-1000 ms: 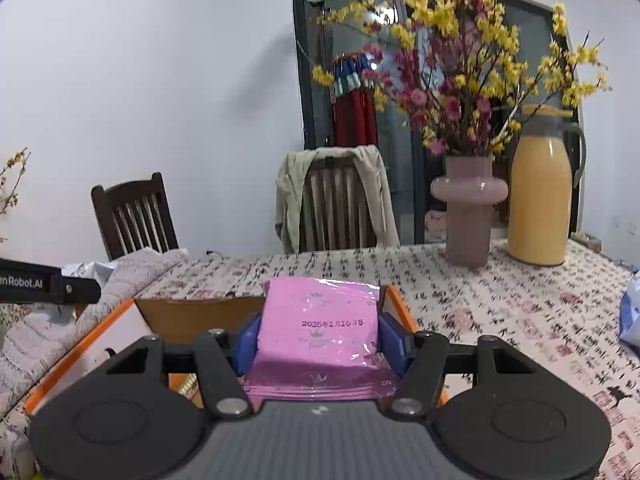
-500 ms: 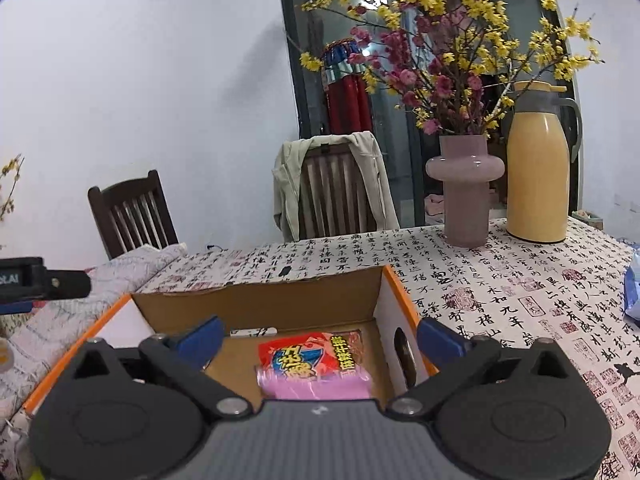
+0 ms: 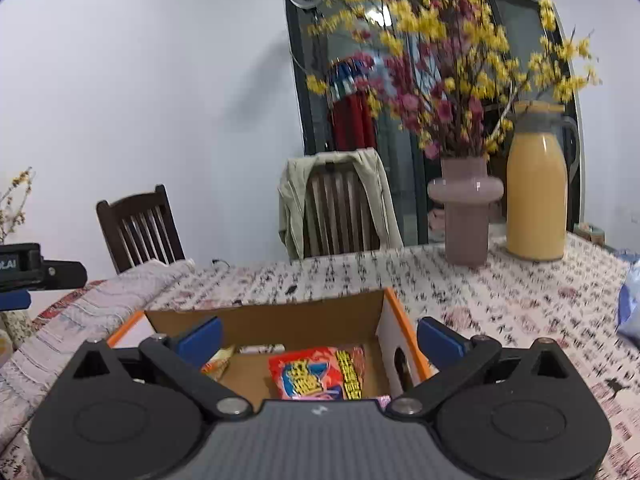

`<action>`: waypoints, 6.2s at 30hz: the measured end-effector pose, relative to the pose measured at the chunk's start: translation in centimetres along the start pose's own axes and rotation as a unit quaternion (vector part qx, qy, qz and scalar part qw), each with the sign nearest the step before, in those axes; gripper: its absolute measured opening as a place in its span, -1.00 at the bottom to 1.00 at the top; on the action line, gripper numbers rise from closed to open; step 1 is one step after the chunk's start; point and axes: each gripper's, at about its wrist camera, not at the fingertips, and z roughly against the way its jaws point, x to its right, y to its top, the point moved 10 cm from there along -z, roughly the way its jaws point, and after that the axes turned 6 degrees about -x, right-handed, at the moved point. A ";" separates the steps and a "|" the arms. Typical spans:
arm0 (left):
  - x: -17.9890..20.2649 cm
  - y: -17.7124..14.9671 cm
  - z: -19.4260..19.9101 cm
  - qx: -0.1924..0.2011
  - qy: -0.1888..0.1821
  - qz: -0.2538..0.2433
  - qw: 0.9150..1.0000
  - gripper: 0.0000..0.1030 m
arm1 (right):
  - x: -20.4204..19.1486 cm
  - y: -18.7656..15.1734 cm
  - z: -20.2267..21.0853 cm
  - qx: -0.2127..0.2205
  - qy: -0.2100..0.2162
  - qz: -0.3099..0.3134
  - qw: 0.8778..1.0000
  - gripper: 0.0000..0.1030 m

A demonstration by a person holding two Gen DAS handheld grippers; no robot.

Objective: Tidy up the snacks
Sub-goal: 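Open both grippers to drop the snacks into the box, then move the right gripper to the white cracker packet and grasp it, then carry the white cracker packet to the box with the right gripper while the left grasps a silver packet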

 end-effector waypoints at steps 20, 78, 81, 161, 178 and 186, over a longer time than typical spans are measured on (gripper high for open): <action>-7.1 -4.7 4.9 -0.018 0.048 0.003 0.999 1.00 | 1.6 -4.6 6.8 -0.025 -0.019 0.023 0.999 1.00; -16.7 -13.3 4.5 -0.010 0.112 0.071 0.991 1.00 | 7.7 -13.7 4.9 -0.162 -0.027 0.019 0.986 0.76; -16.8 -13.3 4.5 -0.010 0.113 0.071 0.991 1.00 | 7.8 -13.4 4.5 -0.174 -0.001 0.005 0.985 0.47; -8.5 -14.8 1.8 -0.122 0.017 0.003 0.992 -0.22 | 8.2 -12.3 7.6 -0.027 -0.005 -0.038 0.999 -0.55; -7.2 -10.8 4.8 -0.059 0.006 -0.013 0.998 -0.23 | 6.8 -10.1 8.4 -0.006 0.003 -0.022 1.000 -0.55; -4.1 -6.6 4.9 -0.020 -0.015 -0.039 0.999 -0.23 | 3.5 -5.6 8.1 0.030 0.025 0.010 0.999 -0.55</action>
